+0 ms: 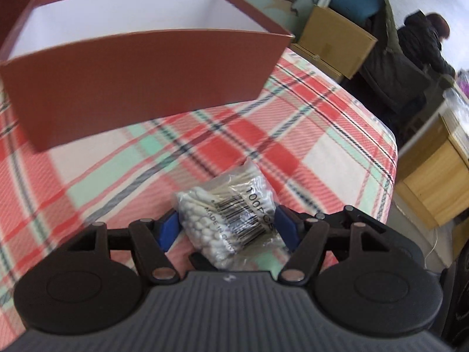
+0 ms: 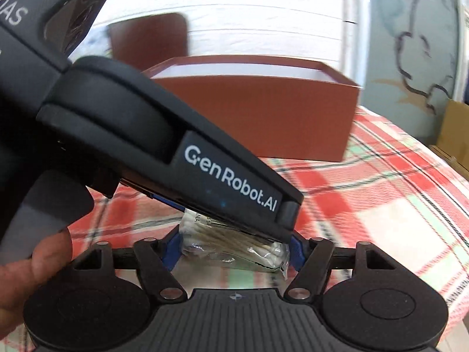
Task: Organize objects
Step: 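Carry the cotton swab bag into the brown box and release it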
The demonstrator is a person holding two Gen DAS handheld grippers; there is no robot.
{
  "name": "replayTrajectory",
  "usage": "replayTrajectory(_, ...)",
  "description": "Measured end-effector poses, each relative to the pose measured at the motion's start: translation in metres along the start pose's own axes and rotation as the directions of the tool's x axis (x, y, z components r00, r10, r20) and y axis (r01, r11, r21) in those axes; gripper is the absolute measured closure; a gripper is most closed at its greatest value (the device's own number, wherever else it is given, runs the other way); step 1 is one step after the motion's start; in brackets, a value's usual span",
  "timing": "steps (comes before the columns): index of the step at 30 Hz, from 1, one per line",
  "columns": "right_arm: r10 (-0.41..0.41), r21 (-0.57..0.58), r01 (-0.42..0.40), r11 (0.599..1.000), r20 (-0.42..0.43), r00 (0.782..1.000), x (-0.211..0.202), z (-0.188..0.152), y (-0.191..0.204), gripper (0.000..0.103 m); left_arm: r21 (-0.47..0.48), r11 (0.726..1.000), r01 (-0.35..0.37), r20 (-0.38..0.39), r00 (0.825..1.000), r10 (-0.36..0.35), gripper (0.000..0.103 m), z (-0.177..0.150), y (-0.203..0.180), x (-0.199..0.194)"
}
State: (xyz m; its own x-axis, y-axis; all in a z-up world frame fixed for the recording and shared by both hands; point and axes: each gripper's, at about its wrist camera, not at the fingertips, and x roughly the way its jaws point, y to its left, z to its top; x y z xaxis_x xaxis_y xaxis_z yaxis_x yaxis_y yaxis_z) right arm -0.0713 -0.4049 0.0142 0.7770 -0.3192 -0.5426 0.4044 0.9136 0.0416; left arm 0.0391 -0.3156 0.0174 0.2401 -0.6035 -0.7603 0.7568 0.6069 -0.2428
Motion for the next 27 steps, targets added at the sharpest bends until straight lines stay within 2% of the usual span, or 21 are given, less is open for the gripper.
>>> replayTrajectory(4,0.009,0.02,-0.009,1.0,0.024,1.0,-0.001,-0.005,-0.009,0.036,0.025,1.0,-0.009,-0.013,1.0,0.01,0.03,0.009,-0.01,0.008)
replayTrajectory(7,0.023,0.049,-0.025,0.998,0.054,0.998,-0.004,0.0,-0.012,0.038,0.045,0.999,-0.02,-0.01,1.0,0.02,0.035,0.014,-0.016,0.004)
replayTrajectory(10,0.013,0.057,-0.023,0.998,0.171,0.985,-0.014,0.02,-0.016,0.038,0.09,0.996,-0.028,0.079,0.997,0.021,0.036,0.032,-0.025,-0.017)
replayTrajectory(14,-0.012,0.011,0.009,1.0,0.308,0.951,-0.007,0.06,-0.017,0.038,0.117,0.992,-0.05,0.204,0.979,0.026,0.036,0.072,-0.026,-0.04)
replayTrajectory(18,-0.032,0.014,0.029,0.999,0.345,0.938,0.027,0.1,-0.027,0.038,0.106,0.991,-0.076,0.24,0.969,0.049,0.036,0.112,-0.016,-0.037)
replayTrajectory(20,-0.039,0.031,0.03,0.999,0.323,0.945,0.052,0.117,-0.036,0.036,0.098,0.988,-0.117,0.248,0.965,0.09,0.028,0.126,-0.011,-0.026)
replayTrajectory(22,-0.082,0.034,0.075,0.997,0.278,0.957,0.075,0.127,-0.043,0.033,0.065,0.978,-0.197,0.264,0.949,0.173,0.027,0.134,-0.001,-0.018)
replayTrajectory(23,-0.097,0.048,0.087,0.995,0.273,0.957,0.079,0.127,-0.047,0.033,0.04,0.977,-0.21,0.276,0.942,0.191,0.027,0.134,0.007,-0.02)
replayTrajectory(25,-0.079,0.083,0.056,0.995,0.317,0.945,0.07,0.115,-0.054,0.033,0.003,0.976,-0.216,0.319,0.926,0.204,0.027,0.127,0.026,-0.032)
replayTrajectory(27,-0.124,0.108,0.09,0.99,0.373,0.92,0.059,0.096,-0.054,0.028,-0.004,0.967,-0.253,0.377,0.896,0.236,0.026,0.113,0.042,-0.049)
